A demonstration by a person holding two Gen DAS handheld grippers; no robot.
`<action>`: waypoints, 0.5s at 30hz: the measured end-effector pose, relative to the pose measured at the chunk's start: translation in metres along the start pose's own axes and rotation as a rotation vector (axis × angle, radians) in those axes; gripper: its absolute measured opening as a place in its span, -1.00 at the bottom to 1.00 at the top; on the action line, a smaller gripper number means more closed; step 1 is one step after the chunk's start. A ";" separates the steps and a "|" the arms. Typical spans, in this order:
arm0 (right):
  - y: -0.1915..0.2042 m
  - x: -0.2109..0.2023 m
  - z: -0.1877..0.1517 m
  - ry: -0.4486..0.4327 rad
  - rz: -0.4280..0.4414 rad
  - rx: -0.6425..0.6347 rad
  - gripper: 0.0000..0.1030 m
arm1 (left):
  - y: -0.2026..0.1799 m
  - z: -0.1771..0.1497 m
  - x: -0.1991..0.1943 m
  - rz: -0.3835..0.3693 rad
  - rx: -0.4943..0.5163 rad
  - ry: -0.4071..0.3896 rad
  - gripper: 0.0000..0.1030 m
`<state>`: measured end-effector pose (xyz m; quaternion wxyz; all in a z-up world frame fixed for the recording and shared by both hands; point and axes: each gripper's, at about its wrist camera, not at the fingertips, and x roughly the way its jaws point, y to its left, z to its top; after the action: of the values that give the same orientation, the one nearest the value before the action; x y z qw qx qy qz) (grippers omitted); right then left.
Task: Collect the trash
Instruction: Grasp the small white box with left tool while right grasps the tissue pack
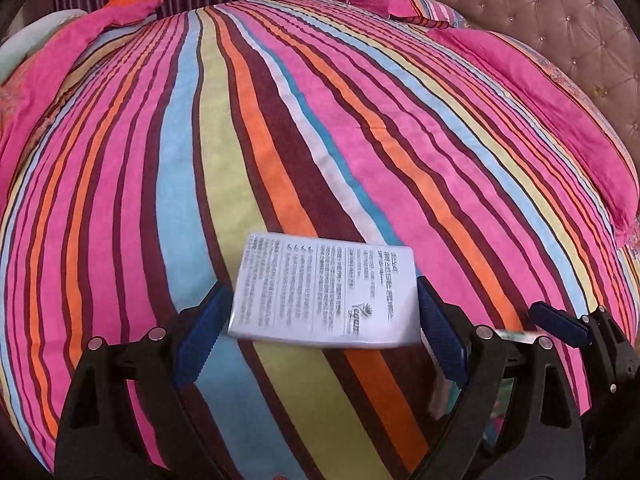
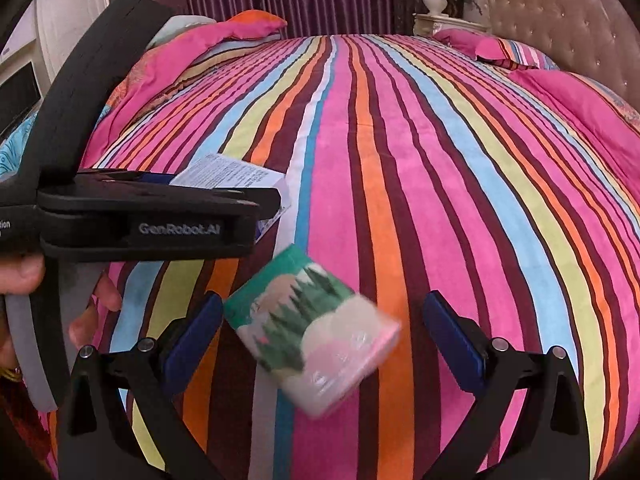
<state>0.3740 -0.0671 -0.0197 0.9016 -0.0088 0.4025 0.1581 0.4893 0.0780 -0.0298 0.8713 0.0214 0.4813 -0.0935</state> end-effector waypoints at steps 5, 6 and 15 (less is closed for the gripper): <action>0.004 0.009 0.003 0.029 0.040 -0.030 0.85 | 0.002 0.003 0.010 0.017 -0.024 0.034 0.72; 0.006 0.012 0.003 0.042 0.047 -0.045 0.85 | 0.003 0.003 0.012 0.011 -0.036 0.037 0.72; 0.010 0.011 0.000 0.052 -0.004 -0.133 0.32 | 0.007 0.001 0.011 0.028 -0.051 0.012 0.54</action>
<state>0.3777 -0.0545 -0.0268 0.8886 -0.0737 0.4141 0.1826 0.4969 0.0832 -0.0396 0.8698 0.0067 0.4885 -0.0688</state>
